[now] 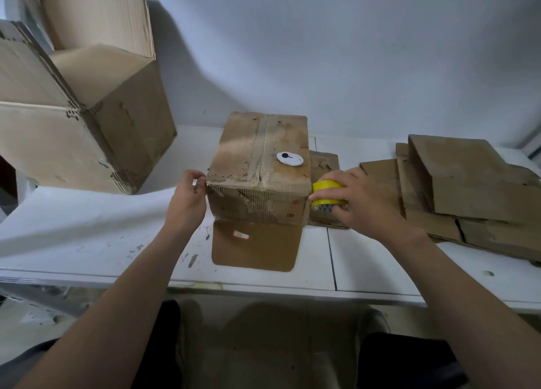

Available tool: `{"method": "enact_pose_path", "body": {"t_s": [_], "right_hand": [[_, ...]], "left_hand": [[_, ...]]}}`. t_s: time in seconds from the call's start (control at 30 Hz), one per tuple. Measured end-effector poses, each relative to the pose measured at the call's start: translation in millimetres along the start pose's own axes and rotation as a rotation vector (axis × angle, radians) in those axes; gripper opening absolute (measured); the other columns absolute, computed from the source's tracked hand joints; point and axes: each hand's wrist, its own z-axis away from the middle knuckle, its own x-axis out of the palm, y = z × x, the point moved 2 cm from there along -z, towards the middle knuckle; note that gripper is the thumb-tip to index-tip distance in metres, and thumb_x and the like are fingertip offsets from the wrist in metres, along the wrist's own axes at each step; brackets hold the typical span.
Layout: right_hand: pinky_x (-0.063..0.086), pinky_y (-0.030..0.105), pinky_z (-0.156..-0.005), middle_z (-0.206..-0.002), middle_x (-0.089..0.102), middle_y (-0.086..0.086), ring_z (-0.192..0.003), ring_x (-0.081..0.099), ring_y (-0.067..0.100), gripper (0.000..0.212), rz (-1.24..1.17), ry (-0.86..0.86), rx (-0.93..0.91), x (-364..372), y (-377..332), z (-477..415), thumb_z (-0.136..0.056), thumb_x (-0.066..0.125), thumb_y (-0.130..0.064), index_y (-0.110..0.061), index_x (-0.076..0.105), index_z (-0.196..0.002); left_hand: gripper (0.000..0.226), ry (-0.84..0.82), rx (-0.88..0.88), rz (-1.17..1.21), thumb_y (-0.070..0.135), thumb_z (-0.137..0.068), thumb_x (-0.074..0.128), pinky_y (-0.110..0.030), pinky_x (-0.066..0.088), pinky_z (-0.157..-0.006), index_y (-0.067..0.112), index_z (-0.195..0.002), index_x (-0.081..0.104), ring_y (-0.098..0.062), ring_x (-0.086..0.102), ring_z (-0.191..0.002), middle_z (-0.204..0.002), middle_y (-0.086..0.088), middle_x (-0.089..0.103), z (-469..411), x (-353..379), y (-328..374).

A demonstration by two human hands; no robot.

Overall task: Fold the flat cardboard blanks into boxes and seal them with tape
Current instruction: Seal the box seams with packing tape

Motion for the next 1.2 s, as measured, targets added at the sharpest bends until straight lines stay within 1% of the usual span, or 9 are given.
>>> {"method": "enact_pose_path", "body": {"t_s": [0.17, 0.27, 0.4, 0.5, 0.6, 0.77, 0.87, 1.1, 1.2], "right_hand": [[0.040, 0.050, -0.093, -0.127, 0.061, -0.015, -0.113, 0.042, 0.021, 0.041, -0.081, -0.022, 0.113, 1.9, -10.9, -2.1, -0.083, 0.058, -0.014, -0.047, 0.069, -0.106], [0.040, 0.049, -0.089, -0.119, 0.062, -0.021, -0.107, 0.041, 0.017, 0.053, -0.128, 0.018, 0.142, 6.8, -11.3, -4.6, -0.071, 0.052, -0.010, -0.049, 0.064, -0.104], [0.038, 0.044, -0.090, -0.115, 0.059, -0.025, -0.107, 0.043, 0.023, 0.059, -0.157, 0.011, 0.183, 9.4, -13.8, -5.5, -0.070, 0.050, -0.002, -0.054, 0.064, -0.095], [0.033, 0.036, -0.086, -0.116, 0.057, -0.019, -0.105, 0.051, 0.031, 0.059, -0.175, 0.023, 0.133, 19.3, -7.7, -0.7, -0.074, 0.052, -0.001, -0.050, 0.061, -0.106], [0.030, 0.031, -0.082, -0.114, 0.058, -0.016, -0.098, 0.056, 0.032, 0.060, -0.139, 0.013, 0.100, 24.1, -1.3, -3.7, -0.068, 0.049, -0.006, -0.045, 0.058, -0.113], [0.037, 0.036, -0.092, -0.110, 0.061, -0.015, -0.102, 0.057, 0.024, 0.050, -0.201, 0.052, 0.055, 21.7, 5.8, -6.9, -0.067, 0.052, -0.009, -0.041, 0.065, -0.103], [0.030, 0.022, -0.092, -0.107, 0.066, -0.008, -0.100, 0.057, 0.015, 0.047, -0.283, 0.064, -0.007, 18.9, 8.9, -9.5, -0.063, 0.052, -0.004, -0.029, 0.076, -0.094], [0.038, 0.040, -0.090, -0.119, 0.064, -0.011, -0.102, 0.043, 0.023, 0.053, -0.248, 0.044, 0.041, 19.6, 12.3, -1.9, -0.071, 0.047, -0.006, -0.041, 0.076, -0.101], [0.033, 0.041, -0.088, -0.125, 0.063, -0.016, -0.106, 0.042, 0.022, 0.052, -0.176, 0.062, 0.020, 13.8, 13.7, 0.2, -0.075, 0.060, -0.007, -0.047, 0.071, -0.106]], "left_hand": [[0.051, -0.188, -0.183, -0.018, 0.054, -0.105, 0.034, -0.034, 0.049, -0.060, 0.038, -0.153, 0.024, -0.033, 0.065, -0.096, -0.120, -0.009, 0.055, -1.6, -10.9, -3.8], [0.055, -0.018, -0.153, -0.149, 0.053, -0.102, 0.046, -0.045, 0.055, -0.082, 0.023, -0.147, 0.036, -0.039, 0.064, -0.106, -0.127, -0.013, 0.060, -1.0, -23.9, -3.7], [0.027, 0.164, 0.286, -0.276, 0.017, -0.100, 0.055, -0.041, 0.046, -0.091, 0.008, -0.126, 0.057, -0.031, 0.059, -0.109, -0.122, -0.012, 0.061, 33.5, -16.0, 40.7], [0.037, -0.067, 0.671, -0.394, 0.018, -0.100, 0.052, -0.043, 0.042, -0.110, 0.012, -0.137, 0.054, -0.026, 0.053, -0.129, -0.137, -0.005, 0.058, 70.4, 16.5, 75.7], [0.053, -0.292, 0.837, -0.561, 0.032, -0.105, 0.043, -0.045, 0.012, -0.127, 0.014, -0.154, 0.036, -0.019, 0.022, -0.153, -0.161, -0.002, 0.036, 90.0, 57.4, 99.1], [0.081, -0.319, 0.849, -0.905, 0.057, -0.097, 0.007, -0.048, 0.013, -0.125, 0.006, -0.159, 0.020, -0.023, 0.013, -0.156, -0.168, -0.011, 0.017, 83.0, 92.2, 94.9], [0.086, -0.366, 0.854, -0.885, 0.064, -0.095, 0.000, -0.044, 0.003, -0.126, 0.010, -0.161, 0.012, -0.018, 0.000, -0.157, -0.169, -0.006, 0.005, 77.4, 93.7, 85.8], [0.096, -0.389, 0.769, -0.889, 0.075, -0.088, -0.012, -0.037, -0.008, -0.126, 0.013, -0.161, -0.004, -0.011, -0.021, -0.152, -0.166, 0.000, -0.017, 65.7, 79.0, 74.8], [0.093, -0.362, 0.676, -0.874, 0.075, -0.087, -0.013, -0.037, -0.007, -0.127, 0.016, -0.160, -0.010, -0.009, -0.023, -0.151, -0.165, 0.002, -0.020, 52.4, 61.5, 62.7]]}}
